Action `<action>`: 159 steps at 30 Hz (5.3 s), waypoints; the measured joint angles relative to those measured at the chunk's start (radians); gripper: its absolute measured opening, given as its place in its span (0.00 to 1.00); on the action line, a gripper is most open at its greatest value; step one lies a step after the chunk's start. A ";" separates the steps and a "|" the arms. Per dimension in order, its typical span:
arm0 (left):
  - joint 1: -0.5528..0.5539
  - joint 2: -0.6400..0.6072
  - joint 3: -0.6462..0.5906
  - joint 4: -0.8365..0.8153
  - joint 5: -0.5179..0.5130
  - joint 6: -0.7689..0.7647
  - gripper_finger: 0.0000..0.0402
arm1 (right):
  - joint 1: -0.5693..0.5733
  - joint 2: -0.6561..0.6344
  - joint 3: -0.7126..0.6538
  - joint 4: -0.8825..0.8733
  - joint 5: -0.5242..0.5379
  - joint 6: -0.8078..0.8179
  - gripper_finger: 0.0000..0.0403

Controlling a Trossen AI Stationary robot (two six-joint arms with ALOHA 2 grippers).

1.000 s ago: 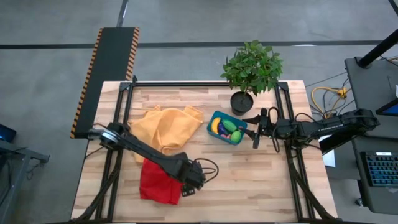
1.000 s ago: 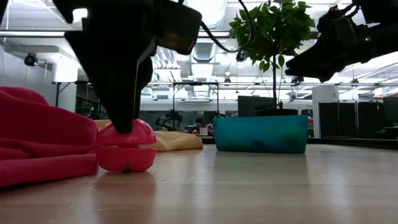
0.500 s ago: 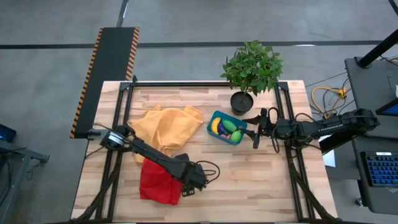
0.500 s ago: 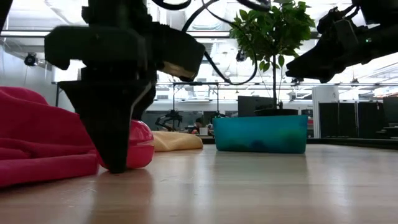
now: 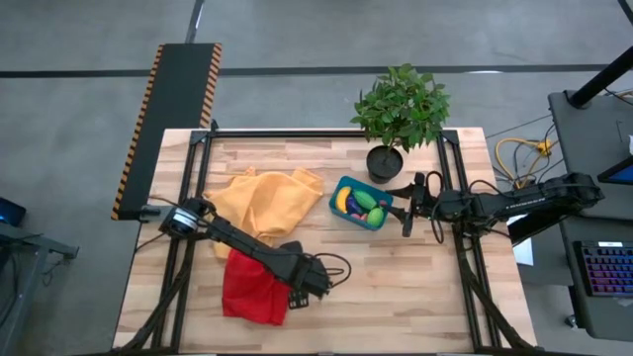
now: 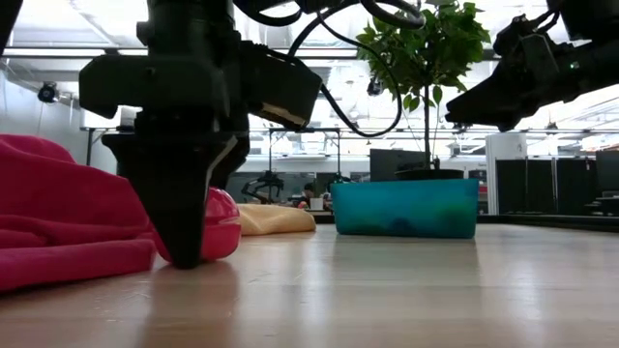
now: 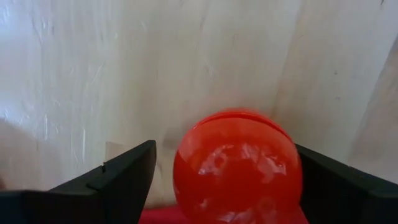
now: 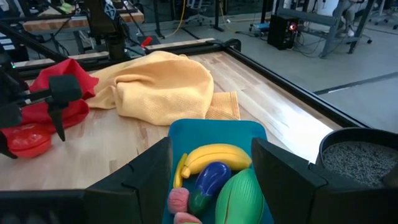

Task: Pick and placing Produce into tupperware
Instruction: Put the red tomato into the blue bin, then return to Home Position

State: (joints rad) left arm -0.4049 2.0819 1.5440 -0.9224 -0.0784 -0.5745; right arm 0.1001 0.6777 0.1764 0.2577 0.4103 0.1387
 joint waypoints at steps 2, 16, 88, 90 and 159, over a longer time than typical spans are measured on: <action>0.000 0.000 0.000 0.000 -0.002 0.013 0.78 | 0.000 0.000 -0.001 0.000 0.000 0.000 0.52; 0.004 0.000 0.000 -0.001 -0.005 0.042 0.60 | 0.000 0.000 -0.001 -0.004 0.000 0.000 0.52; 0.563 0.093 0.297 0.268 -0.047 1.065 0.59 | 0.000 -0.174 0.130 -0.048 0.009 -0.139 0.52; 0.565 0.097 0.305 0.279 -0.046 1.083 0.59 | 0.000 -0.174 0.131 -0.045 0.009 -0.152 0.52; 0.513 -0.994 -0.563 1.061 0.106 0.999 0.00 | 0.004 -0.557 0.055 -0.338 -0.464 -0.311 0.02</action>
State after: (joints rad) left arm 0.1080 1.0883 0.9815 0.1383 0.0281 0.4240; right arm 0.1043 0.1212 0.2317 -0.0804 -0.0540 -0.1722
